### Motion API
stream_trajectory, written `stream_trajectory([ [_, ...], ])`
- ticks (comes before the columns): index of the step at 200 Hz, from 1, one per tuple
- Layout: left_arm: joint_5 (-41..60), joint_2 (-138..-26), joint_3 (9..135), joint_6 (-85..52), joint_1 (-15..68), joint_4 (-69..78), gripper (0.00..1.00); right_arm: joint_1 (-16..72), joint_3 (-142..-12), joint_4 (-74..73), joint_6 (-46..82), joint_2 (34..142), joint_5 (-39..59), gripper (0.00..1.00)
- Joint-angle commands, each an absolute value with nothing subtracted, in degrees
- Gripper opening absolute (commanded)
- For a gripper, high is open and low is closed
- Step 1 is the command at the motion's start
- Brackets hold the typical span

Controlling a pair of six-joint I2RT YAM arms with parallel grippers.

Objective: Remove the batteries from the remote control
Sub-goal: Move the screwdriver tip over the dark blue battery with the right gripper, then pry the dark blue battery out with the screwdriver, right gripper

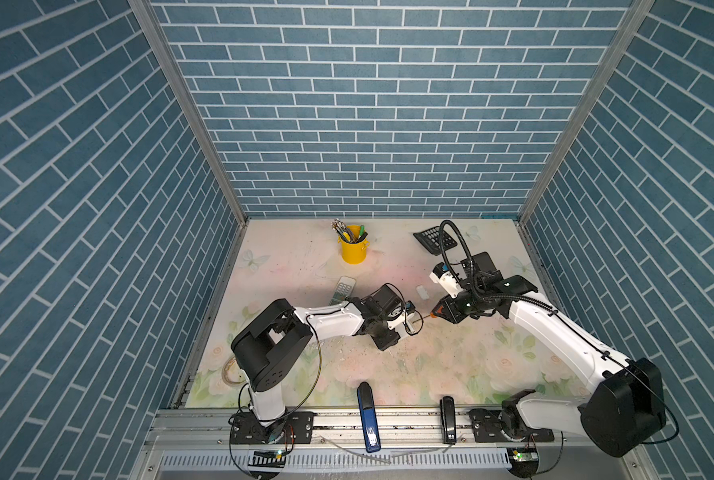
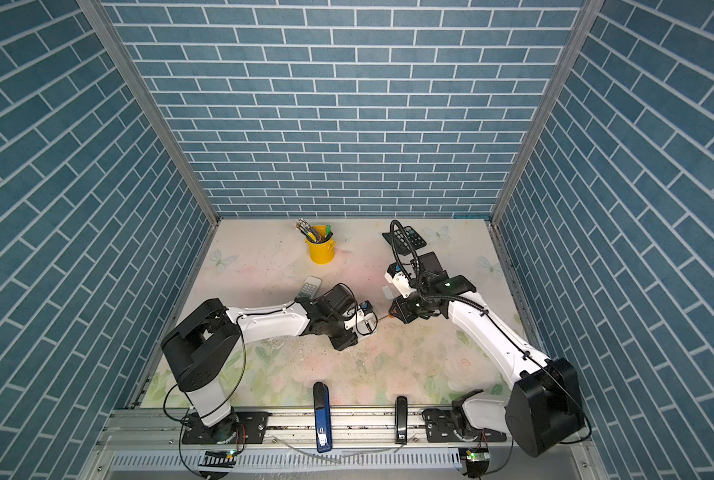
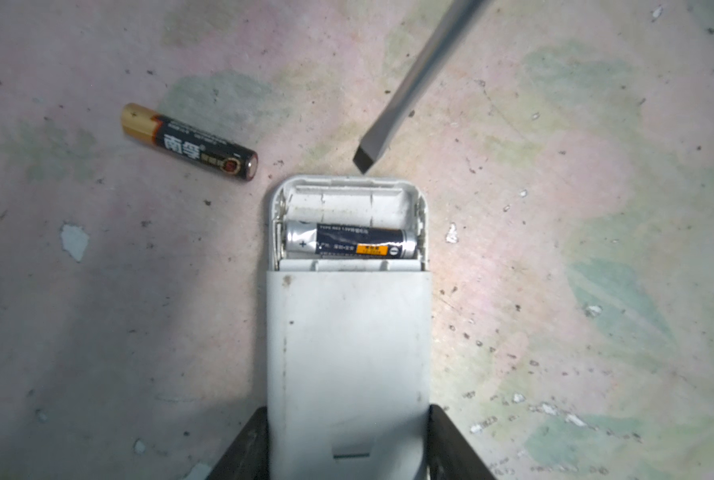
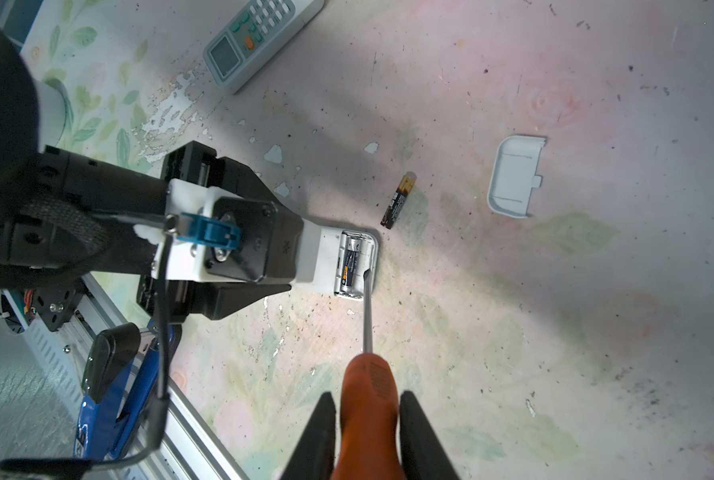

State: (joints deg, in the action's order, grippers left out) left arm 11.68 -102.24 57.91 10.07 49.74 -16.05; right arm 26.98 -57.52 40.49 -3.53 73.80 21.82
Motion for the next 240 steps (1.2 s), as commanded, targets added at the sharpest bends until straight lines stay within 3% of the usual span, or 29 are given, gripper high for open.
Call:
stream_trajectory([
  [1, 13.27, -104.59, 55.81, 10.99, 49.83, -18.12, 0.22, 27.46, -55.42, 38.63, -7.2, 74.85, 20.6, 0.0],
  [116, 13.89, -104.82, 55.28, 10.74, 49.75, -17.14, 0.21, 31.99, -57.66, 38.28, -8.63, 71.75, 13.06, 0.0],
  [240, 13.89, -104.68, 55.19, 10.2, 49.75, -16.79, 0.19, 36.38, -56.64, 36.74, -8.88, 70.27, 14.04, 0.0],
])
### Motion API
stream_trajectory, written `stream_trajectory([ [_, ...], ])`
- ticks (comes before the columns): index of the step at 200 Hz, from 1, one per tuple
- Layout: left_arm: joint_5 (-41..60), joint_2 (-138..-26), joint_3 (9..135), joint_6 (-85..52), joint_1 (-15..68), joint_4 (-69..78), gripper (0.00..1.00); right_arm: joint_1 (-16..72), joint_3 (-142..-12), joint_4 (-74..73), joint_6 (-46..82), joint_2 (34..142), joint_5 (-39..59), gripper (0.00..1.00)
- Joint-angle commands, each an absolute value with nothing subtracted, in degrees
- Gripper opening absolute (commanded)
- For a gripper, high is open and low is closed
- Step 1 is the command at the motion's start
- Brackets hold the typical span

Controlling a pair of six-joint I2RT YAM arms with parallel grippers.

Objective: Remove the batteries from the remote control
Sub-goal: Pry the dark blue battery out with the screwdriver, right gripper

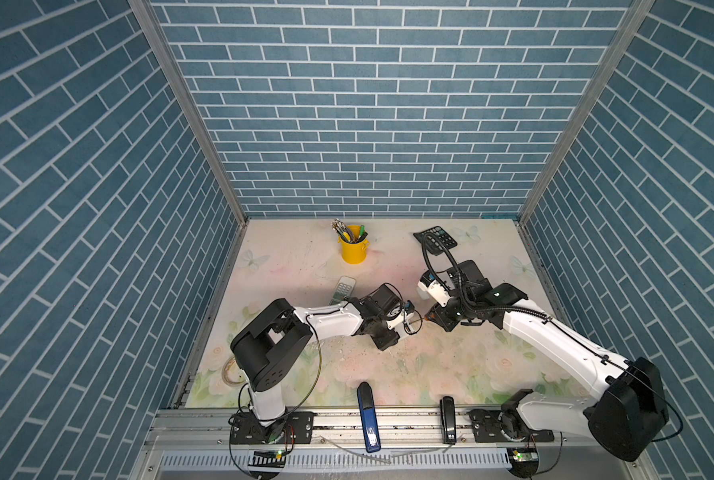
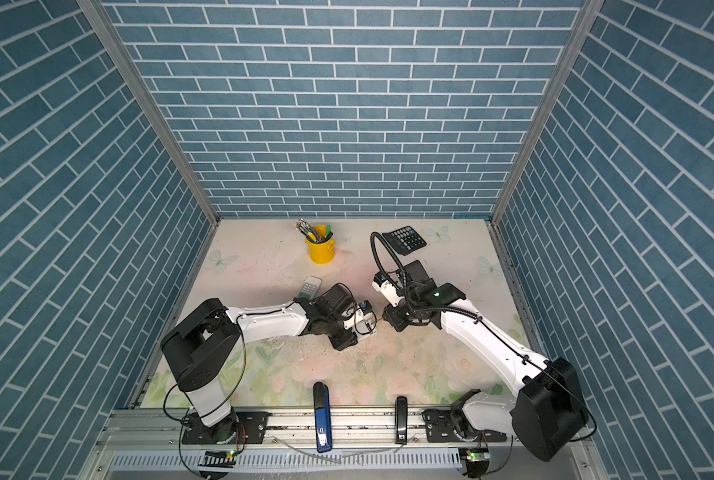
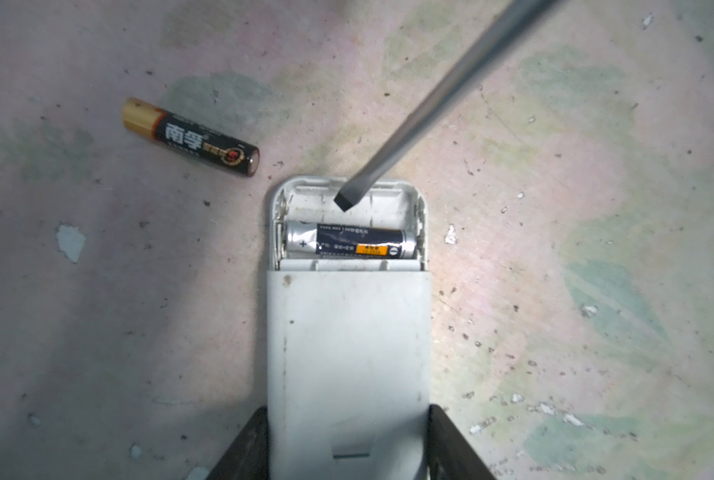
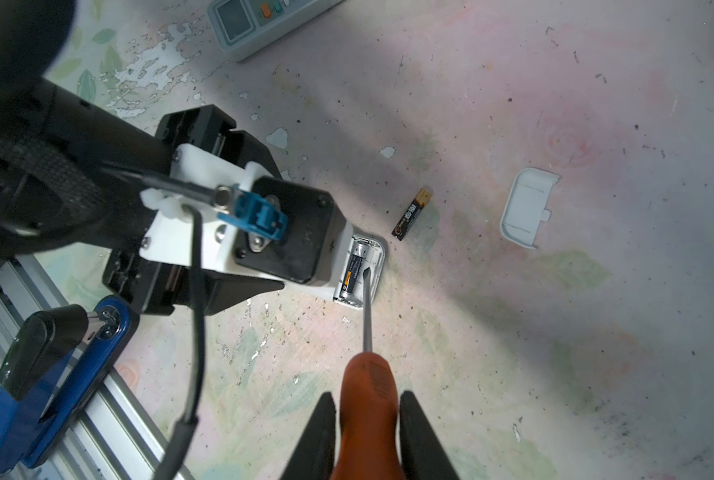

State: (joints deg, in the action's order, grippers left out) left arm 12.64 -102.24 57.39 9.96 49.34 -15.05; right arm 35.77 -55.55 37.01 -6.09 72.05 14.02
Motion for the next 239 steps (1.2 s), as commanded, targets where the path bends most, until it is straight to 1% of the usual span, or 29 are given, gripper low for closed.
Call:
stream_trajectory([
  [1, 13.89, -104.63, 55.19, 10.2, 49.75, -16.79, 0.19, 36.38, -56.62, 36.78, -8.88, 70.29, 14.05, 0.0],
  [104, 13.87, -103.79, 54.76, 9.93, 49.75, -16.74, 0.18, 37.14, -53.44, 34.89, -9.13, 71.9, 12.45, 0.0],
  [176, 13.89, -103.83, 54.73, 10.27, 49.7, -16.95, 0.18, 38.45, -53.52, 36.56, -9.23, 73.81, 10.59, 0.0],
  [239, 14.06, -104.67, 55.67, 11.5, 48.65, -17.01, 0.18, 39.73, -53.0, 37.01, -8.48, 72.55, 11.8, 0.0],
])
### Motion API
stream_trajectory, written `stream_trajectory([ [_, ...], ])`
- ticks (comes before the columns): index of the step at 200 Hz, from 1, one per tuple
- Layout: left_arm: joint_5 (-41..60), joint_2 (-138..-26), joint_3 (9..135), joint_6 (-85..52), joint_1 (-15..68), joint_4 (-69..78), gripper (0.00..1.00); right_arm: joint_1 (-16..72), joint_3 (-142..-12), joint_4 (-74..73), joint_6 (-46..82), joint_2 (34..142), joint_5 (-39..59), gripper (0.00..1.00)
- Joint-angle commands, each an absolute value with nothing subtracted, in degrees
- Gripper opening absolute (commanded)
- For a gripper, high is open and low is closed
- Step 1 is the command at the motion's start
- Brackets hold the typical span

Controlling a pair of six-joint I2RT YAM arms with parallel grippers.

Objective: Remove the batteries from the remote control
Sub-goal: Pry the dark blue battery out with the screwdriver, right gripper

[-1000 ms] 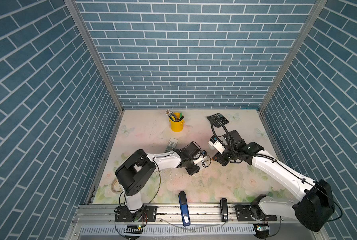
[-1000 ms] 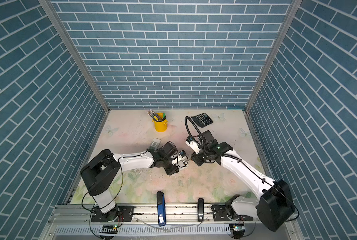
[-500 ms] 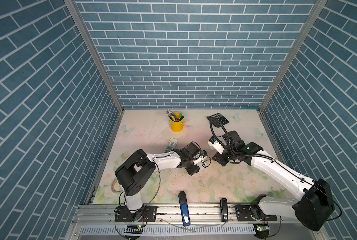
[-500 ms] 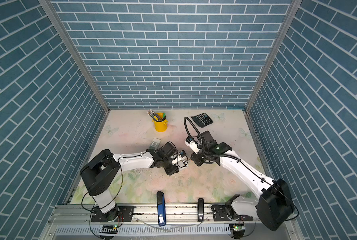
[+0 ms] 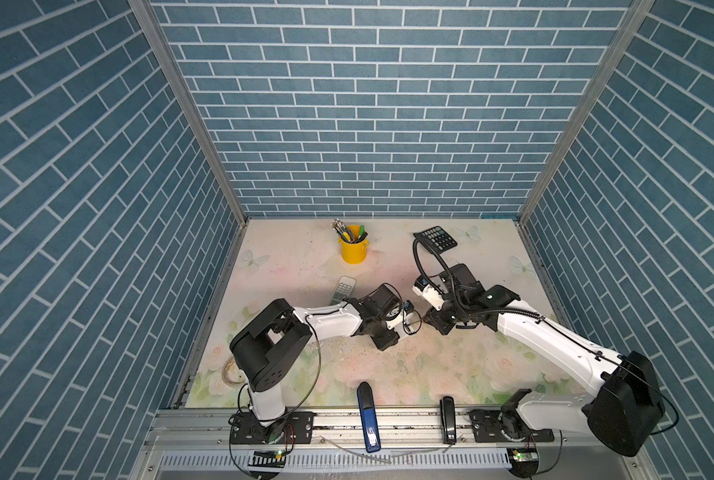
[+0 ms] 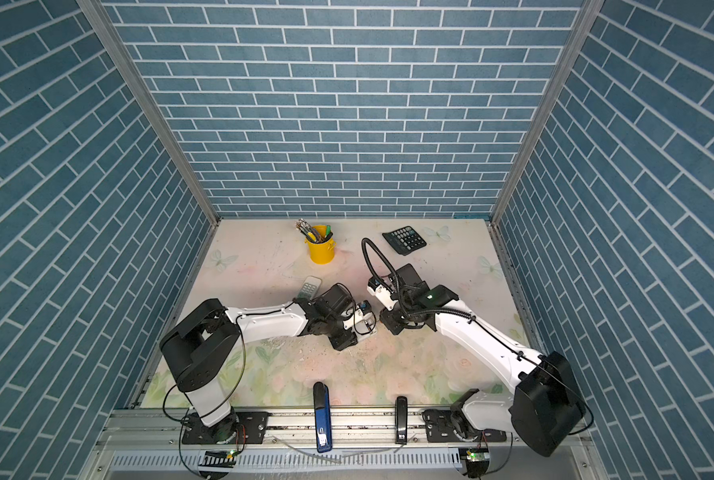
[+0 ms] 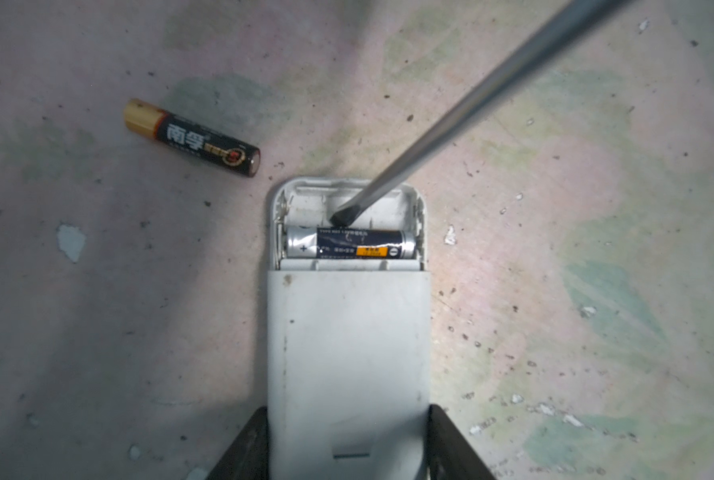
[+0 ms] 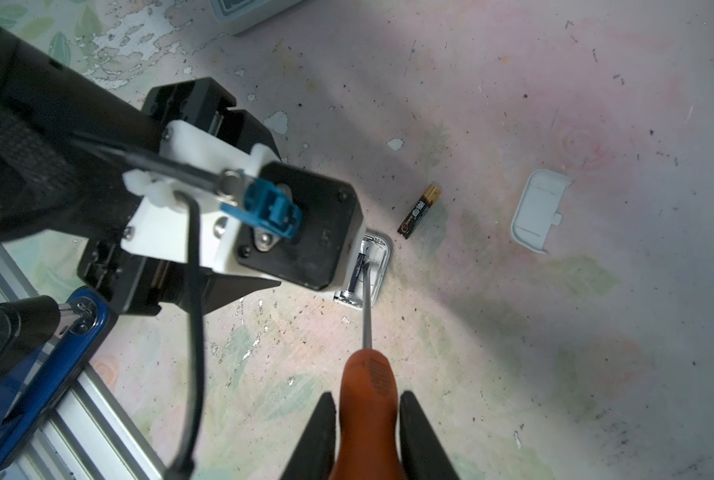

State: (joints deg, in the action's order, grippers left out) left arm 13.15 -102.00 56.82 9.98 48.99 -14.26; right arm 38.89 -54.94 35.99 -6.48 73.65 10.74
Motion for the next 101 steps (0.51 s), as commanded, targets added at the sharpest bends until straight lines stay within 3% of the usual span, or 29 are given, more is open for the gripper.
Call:
stream_trajectory([
  [1, 14.06, -104.68, 55.7, 11.55, 48.63, -16.98, 0.18, 39.68, -53.0, 37.01, -8.46, 72.49, 11.83, 0.0],
  [101, 14.06, -106.88, 57.83, 12.65, 46.76, -16.78, 0.17, 40.0, -52.56, 36.3, -7.37, 69.76, 13.64, 0.0],
])
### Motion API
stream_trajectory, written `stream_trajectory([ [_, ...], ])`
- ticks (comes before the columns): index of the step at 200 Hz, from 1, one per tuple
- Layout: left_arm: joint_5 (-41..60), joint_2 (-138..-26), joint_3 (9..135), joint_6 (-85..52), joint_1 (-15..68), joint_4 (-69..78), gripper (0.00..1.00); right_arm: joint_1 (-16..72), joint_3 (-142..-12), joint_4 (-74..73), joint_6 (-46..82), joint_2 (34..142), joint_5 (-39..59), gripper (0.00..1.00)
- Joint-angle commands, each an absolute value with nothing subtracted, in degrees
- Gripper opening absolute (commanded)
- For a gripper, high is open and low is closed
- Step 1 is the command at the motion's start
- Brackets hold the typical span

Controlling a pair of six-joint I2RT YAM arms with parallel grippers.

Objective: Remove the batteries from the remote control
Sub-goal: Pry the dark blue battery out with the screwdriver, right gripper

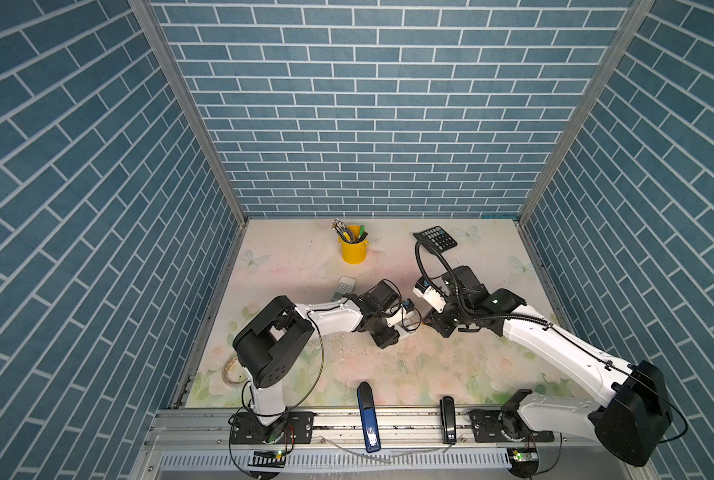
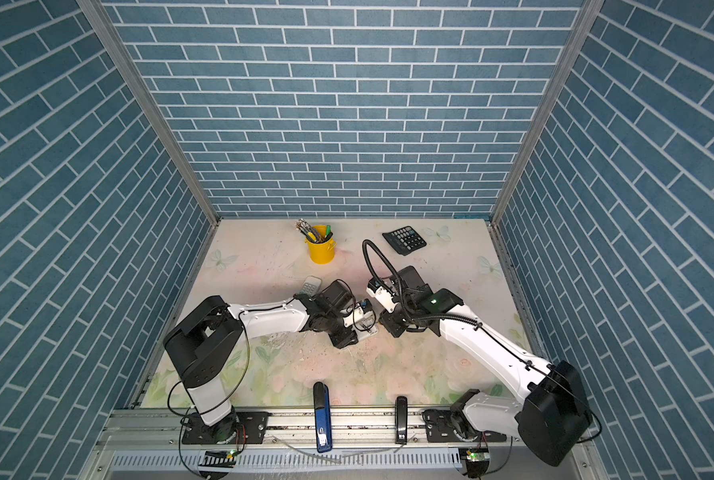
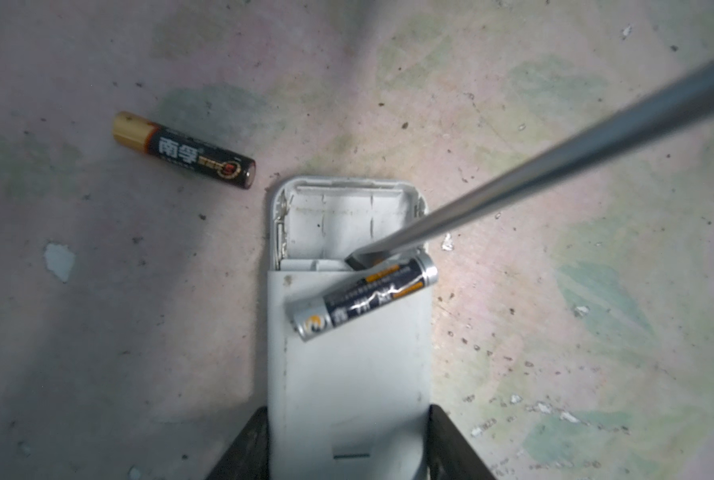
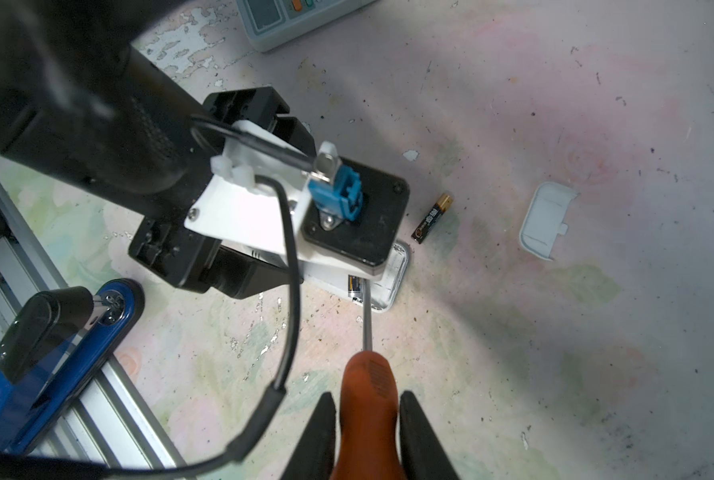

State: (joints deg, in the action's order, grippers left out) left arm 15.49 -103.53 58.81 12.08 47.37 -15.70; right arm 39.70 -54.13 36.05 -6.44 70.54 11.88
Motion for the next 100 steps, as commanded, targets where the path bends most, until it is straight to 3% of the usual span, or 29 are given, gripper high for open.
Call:
stream_trajectory([
  [1, 14.06, -106.88, 57.83, 12.65, 46.76, -16.78, 0.17, 39.99, -52.56, 36.3, -7.38, 69.77, 13.63, 0.0],
  [100, 12.74, -108.27, 59.86, 6.87, 45.03, -17.0, 0.14, 39.98, -54.83, 37.15, -5.99, 67.5, 8.32, 0.0],
])
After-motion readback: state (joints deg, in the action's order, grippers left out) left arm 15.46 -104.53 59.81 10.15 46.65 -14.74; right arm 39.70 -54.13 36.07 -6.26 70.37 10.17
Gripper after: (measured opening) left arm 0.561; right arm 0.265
